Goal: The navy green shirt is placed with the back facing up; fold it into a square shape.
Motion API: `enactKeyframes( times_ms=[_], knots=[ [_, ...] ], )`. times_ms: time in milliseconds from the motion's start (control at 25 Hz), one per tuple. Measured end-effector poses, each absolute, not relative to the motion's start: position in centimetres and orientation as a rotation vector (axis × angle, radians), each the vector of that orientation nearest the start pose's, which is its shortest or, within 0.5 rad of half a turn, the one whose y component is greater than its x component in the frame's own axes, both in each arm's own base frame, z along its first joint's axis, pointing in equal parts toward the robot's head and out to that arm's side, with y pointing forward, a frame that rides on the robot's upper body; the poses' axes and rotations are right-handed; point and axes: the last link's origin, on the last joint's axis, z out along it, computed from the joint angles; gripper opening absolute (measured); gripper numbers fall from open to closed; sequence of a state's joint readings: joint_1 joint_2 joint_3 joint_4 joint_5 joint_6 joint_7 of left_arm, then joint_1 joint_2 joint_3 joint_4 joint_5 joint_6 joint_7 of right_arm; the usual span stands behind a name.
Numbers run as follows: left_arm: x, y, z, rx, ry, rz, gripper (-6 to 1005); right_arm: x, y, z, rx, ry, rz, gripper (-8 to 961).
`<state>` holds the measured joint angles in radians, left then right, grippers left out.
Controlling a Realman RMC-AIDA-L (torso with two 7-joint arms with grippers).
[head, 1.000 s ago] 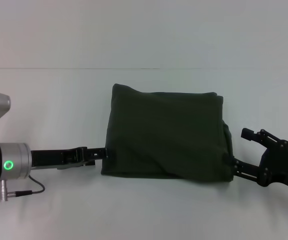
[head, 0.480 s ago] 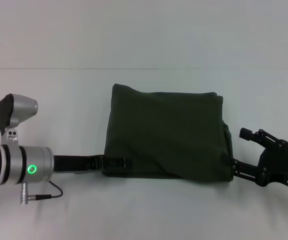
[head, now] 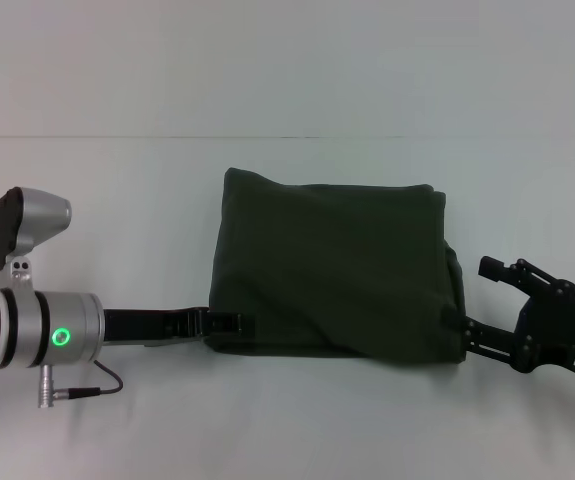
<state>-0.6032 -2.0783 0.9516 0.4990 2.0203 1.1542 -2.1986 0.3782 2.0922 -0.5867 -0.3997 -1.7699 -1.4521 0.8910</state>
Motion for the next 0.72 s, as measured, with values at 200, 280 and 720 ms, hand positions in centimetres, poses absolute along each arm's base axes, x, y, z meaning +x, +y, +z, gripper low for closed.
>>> enactKeyframes(
  times_ms=[200,280,720],
  knots=[
    [-27.95,35.18,-5.52,-2.303,-1.731,-0.462,548,31.58,28.82,-1.99,-2.383,0.518,0.801,927],
    [-28.00,35.20,-5.42,-2.302,-1.726,-0.465,468,31.57,28.81,-2.00,-2.383,0.518,0.802,927],
    [-27.99,35.10,-5.53,-2.304,-1.721,-0.477,139,31.48,28.74,-2.07,-2.386,0.519,0.809,927]
  ],
)
